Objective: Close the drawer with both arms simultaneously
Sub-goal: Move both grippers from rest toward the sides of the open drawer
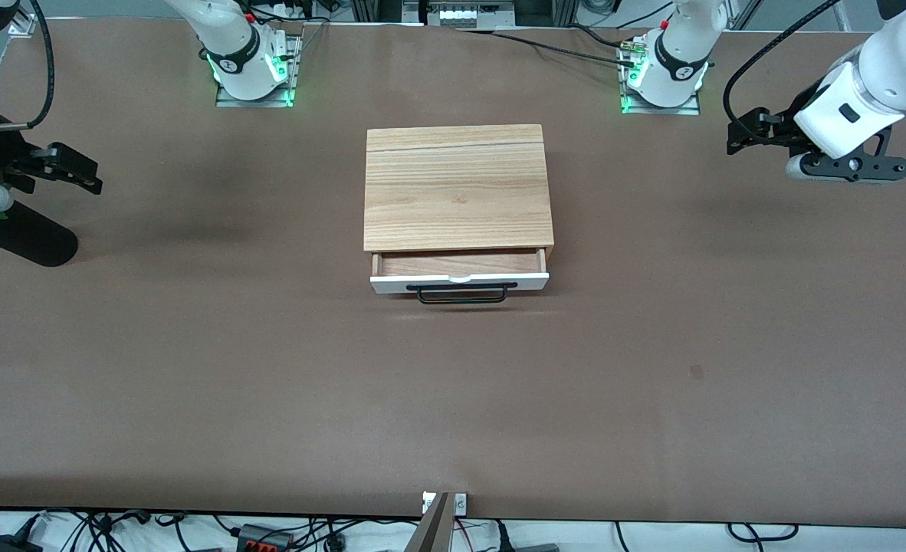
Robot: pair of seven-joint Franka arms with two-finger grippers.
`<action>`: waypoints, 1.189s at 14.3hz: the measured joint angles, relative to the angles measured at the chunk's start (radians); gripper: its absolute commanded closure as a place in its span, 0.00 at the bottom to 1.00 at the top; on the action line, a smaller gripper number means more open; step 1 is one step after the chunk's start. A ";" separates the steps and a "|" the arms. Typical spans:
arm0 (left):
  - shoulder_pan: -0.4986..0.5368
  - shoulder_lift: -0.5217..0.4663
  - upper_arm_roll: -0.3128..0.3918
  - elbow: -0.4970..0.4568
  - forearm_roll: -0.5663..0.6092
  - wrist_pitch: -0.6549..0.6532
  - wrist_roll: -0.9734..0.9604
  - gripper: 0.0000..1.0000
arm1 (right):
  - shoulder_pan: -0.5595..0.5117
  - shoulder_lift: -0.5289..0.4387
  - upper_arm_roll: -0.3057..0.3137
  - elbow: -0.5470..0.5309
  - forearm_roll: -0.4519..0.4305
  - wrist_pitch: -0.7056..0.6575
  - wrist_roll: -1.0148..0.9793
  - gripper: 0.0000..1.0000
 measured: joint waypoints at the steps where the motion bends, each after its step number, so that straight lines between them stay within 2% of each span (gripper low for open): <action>1: 0.000 0.000 0.000 0.000 0.000 -0.002 0.000 0.00 | 0.000 0.000 0.000 0.000 0.000 0.000 0.000 0.00; 12: -0.001 0.051 -0.007 0.042 -0.004 -0.006 0.002 0.00 | 0.014 0.006 0.002 0.000 0.013 0.000 0.001 0.00; 14: -0.008 0.089 -0.018 0.077 -0.012 -0.005 -0.005 0.00 | 0.042 0.022 0.003 0.001 0.014 0.001 0.001 0.00; 17: -0.038 0.203 -0.050 0.153 -0.016 0.005 -0.079 0.00 | 0.090 0.054 0.005 0.003 0.014 0.011 0.003 0.00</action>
